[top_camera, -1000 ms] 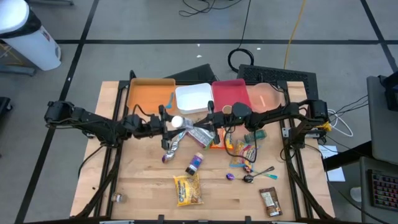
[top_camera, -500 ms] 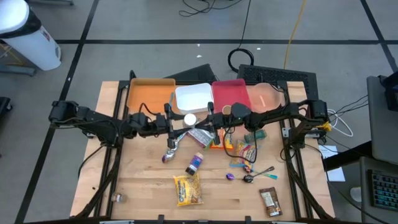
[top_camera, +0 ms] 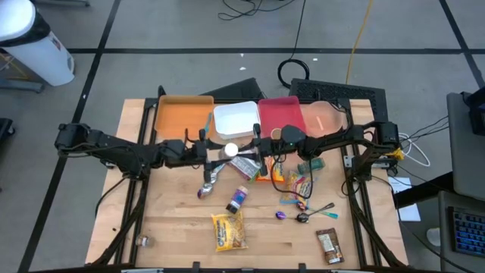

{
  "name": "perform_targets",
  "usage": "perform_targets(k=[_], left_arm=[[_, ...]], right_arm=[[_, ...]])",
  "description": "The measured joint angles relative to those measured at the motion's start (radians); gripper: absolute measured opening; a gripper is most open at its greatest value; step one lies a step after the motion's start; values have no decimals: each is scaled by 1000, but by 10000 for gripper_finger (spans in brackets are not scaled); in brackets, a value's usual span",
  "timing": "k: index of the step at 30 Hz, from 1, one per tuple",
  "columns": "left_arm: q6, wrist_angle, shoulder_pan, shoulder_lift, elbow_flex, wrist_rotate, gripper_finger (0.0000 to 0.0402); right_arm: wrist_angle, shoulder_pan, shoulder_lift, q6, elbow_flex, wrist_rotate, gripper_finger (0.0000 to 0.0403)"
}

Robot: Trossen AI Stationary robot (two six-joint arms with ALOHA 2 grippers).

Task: Pick & Place Food Item
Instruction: Put the white seasoning bottle into the pink bin

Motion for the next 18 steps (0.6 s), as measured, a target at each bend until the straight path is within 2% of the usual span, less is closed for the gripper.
perform_targets(k=[13, 18], left_arm=[[-7, -100, 0, -1, -1, -73, 207], [-12, -102, 0, -1, -1, -80, 208]], right_arm=[[-45, 0, 0, 3, 0, 3, 202], [-43, -11, 0, 27, 0, 0, 246]])
